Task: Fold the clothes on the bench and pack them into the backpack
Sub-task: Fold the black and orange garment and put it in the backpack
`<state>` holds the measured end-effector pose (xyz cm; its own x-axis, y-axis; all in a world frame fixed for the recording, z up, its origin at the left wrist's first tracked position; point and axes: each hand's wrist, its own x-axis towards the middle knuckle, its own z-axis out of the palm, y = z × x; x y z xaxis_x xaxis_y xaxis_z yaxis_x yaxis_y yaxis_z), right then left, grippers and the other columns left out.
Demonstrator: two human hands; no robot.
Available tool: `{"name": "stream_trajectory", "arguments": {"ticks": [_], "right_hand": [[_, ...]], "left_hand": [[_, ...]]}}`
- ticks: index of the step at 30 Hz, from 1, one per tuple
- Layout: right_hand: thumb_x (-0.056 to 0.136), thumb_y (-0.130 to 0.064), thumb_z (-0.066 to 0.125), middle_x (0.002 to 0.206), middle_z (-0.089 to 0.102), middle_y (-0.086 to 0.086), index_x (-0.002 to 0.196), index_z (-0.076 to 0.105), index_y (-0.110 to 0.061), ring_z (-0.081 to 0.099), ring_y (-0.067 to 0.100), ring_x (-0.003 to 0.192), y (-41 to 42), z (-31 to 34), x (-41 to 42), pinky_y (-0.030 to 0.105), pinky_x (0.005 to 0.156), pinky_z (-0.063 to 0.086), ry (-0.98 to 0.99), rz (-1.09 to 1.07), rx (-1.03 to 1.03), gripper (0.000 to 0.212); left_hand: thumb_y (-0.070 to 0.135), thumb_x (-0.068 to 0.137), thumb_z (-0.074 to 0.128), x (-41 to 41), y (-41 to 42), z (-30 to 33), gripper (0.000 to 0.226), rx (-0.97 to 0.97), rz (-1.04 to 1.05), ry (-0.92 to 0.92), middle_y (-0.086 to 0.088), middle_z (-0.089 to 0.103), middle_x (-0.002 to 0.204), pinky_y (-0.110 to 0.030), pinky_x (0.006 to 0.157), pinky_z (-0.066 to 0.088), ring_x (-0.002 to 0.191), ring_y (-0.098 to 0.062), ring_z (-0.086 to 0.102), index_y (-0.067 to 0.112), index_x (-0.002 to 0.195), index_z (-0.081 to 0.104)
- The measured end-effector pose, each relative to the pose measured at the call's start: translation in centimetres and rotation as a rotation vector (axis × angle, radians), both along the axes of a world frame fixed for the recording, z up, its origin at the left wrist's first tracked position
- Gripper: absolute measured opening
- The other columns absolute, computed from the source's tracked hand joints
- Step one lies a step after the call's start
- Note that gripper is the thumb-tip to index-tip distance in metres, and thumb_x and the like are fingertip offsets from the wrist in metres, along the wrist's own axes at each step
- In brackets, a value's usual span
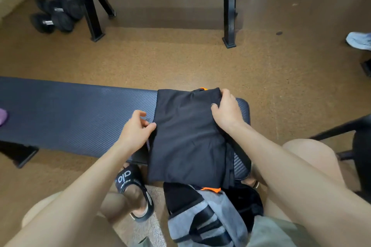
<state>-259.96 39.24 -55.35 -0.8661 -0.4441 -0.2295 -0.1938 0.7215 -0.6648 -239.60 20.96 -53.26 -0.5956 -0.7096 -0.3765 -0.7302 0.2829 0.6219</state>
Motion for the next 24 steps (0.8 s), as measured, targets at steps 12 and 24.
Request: {"name": "stream_trajectory", "arguments": {"ticks": [12,24], "right_hand": [[0.1,-0.052,0.008,0.168,0.013,0.009,0.161,0.019,-0.017,0.007,0.027,0.156,-1.3,-2.9,2.2,0.045,0.126,0.006,0.473,0.495,0.427,0.071],[0.103,-0.052,0.018,0.165,0.025,0.012,0.159,0.027,-0.019,0.019,0.031,0.152,-0.2,-1.9,0.4,0.046,0.125,0.014,0.595,0.557,0.325,0.066]], "left_hand": [[0.071,0.096,0.011,0.1,3.3,-3.7,0.075,-0.721,-0.872,-0.269,-0.008,0.0,0.169,-0.049,0.125,0.009,0.156,-0.028,0.003,0.035,0.161,0.006],[0.079,0.091,0.03,2.6,4.6,-2.6,0.09,-0.807,-0.939,-0.122,-0.017,0.013,0.167,-0.054,0.122,0.021,0.153,-0.036,0.017,0.023,0.161,0.022]]}}
